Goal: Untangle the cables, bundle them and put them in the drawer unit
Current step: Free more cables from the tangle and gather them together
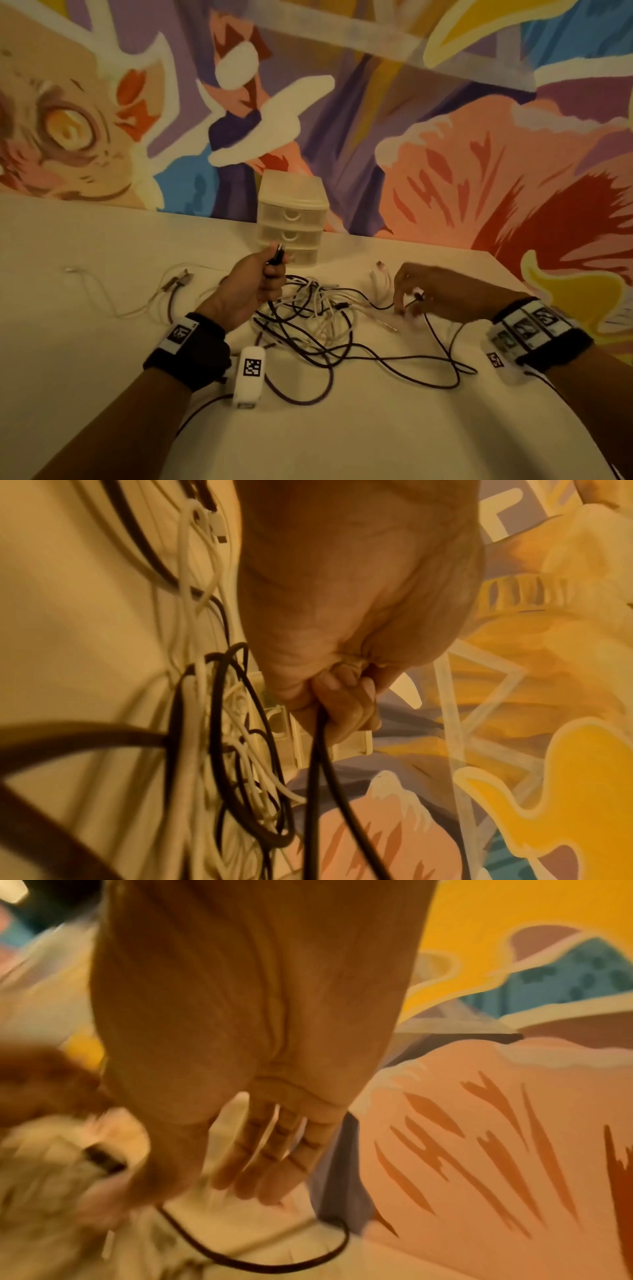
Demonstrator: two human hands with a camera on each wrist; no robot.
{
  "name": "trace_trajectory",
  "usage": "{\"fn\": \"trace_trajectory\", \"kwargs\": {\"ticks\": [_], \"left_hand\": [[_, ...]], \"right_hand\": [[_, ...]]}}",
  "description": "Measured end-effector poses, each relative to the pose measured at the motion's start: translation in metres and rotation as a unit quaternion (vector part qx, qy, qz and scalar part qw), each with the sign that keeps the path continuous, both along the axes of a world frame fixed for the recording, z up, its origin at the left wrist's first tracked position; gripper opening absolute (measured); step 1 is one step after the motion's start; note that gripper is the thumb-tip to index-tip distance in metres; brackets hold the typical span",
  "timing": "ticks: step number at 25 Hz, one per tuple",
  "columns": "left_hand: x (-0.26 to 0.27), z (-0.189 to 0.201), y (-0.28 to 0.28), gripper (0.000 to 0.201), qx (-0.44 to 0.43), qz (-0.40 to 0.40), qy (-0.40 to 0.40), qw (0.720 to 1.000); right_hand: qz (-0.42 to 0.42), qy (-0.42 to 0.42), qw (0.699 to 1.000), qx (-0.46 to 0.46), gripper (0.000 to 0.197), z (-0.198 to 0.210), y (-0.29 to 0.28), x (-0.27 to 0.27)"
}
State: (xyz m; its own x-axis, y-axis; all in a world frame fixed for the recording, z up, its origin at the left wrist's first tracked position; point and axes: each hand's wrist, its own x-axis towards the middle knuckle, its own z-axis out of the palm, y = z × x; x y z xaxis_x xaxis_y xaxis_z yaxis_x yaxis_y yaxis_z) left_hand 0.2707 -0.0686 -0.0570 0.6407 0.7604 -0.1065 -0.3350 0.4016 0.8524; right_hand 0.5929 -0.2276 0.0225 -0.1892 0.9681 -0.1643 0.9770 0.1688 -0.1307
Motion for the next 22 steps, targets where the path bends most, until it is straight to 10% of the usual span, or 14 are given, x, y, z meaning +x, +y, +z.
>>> {"fn": "trace_trajectory", "kwargs": {"ticks": [4, 7, 22], "left_hand": [[-0.005, -0.002, 0.003, 0.035, 0.001, 0.052, -0.022, 0.998], [-0.007, -0.003, -0.001, 0.035, 0.004, 0.064, -0.02, 0.998], [-0.012, -0.014, 0.006, 0.074, 0.066, 0.121, 0.013, 0.99]], "right_hand": [[-0.088, 0.352, 0.904, 0.224, 0.019, 0.053, 0.028, -0.068], [-0.069, 0.517, 0.837, 0.165, 0.022, 0.02, 0.047, -0.146], [-0.162, 0.682, 0.701, 0.13, 0.012, -0.077, 0.072, -0.187]]}}
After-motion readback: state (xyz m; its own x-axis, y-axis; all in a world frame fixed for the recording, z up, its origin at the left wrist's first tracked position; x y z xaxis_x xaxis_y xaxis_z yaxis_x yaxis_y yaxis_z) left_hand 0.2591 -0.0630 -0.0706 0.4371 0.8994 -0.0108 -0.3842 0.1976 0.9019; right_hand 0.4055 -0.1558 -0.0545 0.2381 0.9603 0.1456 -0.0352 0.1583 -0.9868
